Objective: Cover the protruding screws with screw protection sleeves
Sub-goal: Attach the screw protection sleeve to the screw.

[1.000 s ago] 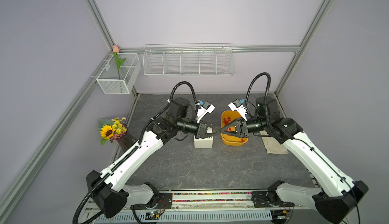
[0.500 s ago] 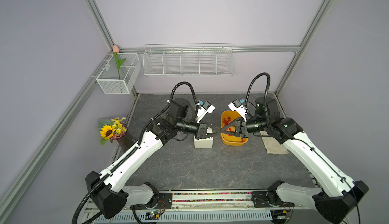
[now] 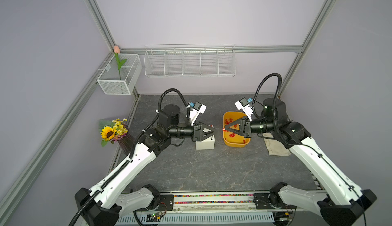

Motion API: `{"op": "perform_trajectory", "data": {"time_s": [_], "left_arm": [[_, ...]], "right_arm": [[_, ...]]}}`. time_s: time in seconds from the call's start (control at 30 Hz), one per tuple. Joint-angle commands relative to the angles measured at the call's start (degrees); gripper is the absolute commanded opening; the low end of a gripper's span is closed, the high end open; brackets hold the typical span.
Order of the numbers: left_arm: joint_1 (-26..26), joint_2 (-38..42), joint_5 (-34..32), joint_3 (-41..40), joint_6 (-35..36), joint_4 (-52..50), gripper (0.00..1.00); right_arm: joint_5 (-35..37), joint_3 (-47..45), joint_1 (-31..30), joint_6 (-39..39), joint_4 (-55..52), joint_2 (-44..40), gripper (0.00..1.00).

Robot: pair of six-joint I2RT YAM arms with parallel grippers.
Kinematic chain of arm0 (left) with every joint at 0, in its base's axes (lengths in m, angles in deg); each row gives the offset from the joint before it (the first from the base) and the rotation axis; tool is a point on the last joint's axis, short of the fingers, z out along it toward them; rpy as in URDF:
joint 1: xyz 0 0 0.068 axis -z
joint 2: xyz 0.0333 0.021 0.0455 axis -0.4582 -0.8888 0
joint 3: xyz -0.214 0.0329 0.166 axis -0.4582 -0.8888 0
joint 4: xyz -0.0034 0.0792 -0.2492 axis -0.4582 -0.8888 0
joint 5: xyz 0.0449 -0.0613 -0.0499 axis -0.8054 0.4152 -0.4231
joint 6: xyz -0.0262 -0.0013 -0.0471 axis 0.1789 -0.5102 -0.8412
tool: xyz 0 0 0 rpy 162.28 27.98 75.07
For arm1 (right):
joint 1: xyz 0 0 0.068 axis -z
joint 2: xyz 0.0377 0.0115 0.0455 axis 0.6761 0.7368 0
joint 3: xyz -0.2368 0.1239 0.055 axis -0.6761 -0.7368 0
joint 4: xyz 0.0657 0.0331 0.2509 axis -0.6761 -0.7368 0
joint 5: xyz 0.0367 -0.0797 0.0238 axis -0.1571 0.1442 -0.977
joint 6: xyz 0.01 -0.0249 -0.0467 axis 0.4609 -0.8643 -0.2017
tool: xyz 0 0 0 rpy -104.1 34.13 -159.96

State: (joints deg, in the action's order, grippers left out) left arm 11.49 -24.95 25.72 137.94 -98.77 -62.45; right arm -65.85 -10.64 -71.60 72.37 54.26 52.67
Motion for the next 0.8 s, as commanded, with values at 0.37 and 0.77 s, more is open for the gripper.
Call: {"op": "perform_trajectory", "data": {"time_s": [0.37,0.77], "left_arm": [[0.35,2.78,-11.75,-10.66,-14.56,22.12,0.39],[0.35,4.98,-27.32,-8.93,-12.81,0.59,0.43]], "right_arm": [[7.77,-7.23,-0.49,7.35,12.39,-2.73,0.09],[14.74,-7.74,-0.89,3.76,7.78,-0.33,0.09]]}}
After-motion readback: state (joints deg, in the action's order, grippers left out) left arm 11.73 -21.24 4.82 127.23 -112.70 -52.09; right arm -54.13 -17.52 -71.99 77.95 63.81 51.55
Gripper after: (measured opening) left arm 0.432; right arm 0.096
